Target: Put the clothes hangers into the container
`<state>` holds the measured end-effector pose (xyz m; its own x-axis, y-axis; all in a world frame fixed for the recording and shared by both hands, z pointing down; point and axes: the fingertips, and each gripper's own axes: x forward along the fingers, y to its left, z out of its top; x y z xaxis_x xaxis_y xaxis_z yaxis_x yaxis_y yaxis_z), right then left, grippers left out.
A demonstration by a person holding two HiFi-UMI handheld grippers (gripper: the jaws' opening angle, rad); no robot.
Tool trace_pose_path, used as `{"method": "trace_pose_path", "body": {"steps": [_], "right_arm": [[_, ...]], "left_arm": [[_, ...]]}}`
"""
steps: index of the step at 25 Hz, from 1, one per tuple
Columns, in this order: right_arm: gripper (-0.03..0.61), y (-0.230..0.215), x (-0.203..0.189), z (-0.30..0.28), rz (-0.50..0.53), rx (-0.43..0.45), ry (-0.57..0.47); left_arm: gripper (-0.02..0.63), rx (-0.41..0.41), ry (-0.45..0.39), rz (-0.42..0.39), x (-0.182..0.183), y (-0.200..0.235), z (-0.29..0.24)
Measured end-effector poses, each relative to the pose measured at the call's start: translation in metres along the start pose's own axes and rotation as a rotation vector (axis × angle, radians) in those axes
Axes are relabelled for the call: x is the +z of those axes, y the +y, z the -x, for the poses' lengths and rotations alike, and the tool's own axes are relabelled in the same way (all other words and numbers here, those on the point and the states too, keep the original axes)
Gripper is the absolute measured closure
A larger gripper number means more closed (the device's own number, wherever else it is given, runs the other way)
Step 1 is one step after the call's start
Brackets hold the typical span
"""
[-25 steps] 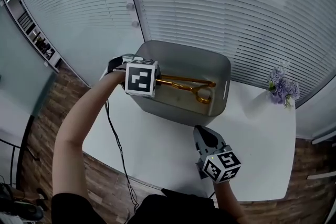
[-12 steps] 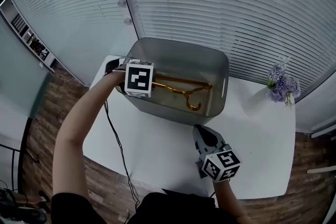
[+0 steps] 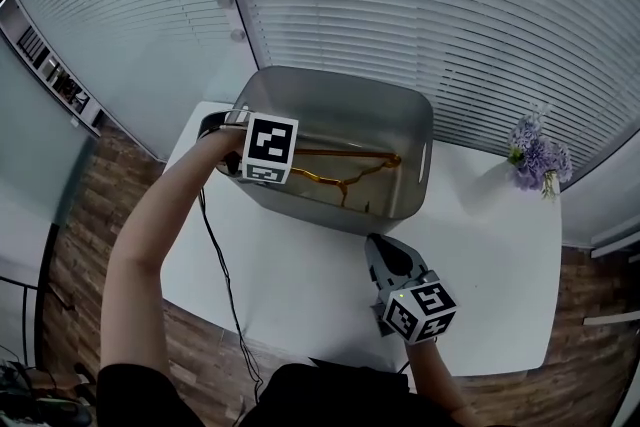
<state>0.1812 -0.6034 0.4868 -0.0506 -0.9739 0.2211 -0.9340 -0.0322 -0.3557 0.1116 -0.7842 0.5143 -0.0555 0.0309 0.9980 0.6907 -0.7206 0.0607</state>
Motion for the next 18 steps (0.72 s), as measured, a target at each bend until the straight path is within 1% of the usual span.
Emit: {"method": "trace_pose_path", "body": {"steps": [6, 7, 9, 12, 13, 18], "right_arm": [[0.552, -0.004, -0.001, 0.0, -0.005, -0.001, -0.002], [0.552, -0.004, 0.0, 0.0, -0.005, 0.0, -0.003], [0.552, -0.004, 0.0, 0.0, -0.007, 0.0, -0.004], [0.552, -0.004, 0.0, 0.0, -0.007, 0.0, -0.004], [0.552, -0.004, -0.001, 0.0, -0.007, -0.001, -0.003], [0.552, -0.006, 0.0, 0.003, -0.005, -0.007, -0.006]], "left_arm": [[0.601, 0.001, 0.002, 0.012, 0.001, 0.001, -0.002], [0.586, -0.004, -0.004, 0.019, 0.002, 0.001, -0.002], [0.438, -0.02, -0.017, 0.033, 0.004, -0.001, -0.001], [0.366, -0.041, -0.024, 0.028, 0.008, -0.005, -0.001], [0.353, -0.034, -0.026, 0.025, 0.009, -0.004, -0.001], [0.35, 0.053, -0.047, 0.034, 0.011, 0.009, 0.008]]}}
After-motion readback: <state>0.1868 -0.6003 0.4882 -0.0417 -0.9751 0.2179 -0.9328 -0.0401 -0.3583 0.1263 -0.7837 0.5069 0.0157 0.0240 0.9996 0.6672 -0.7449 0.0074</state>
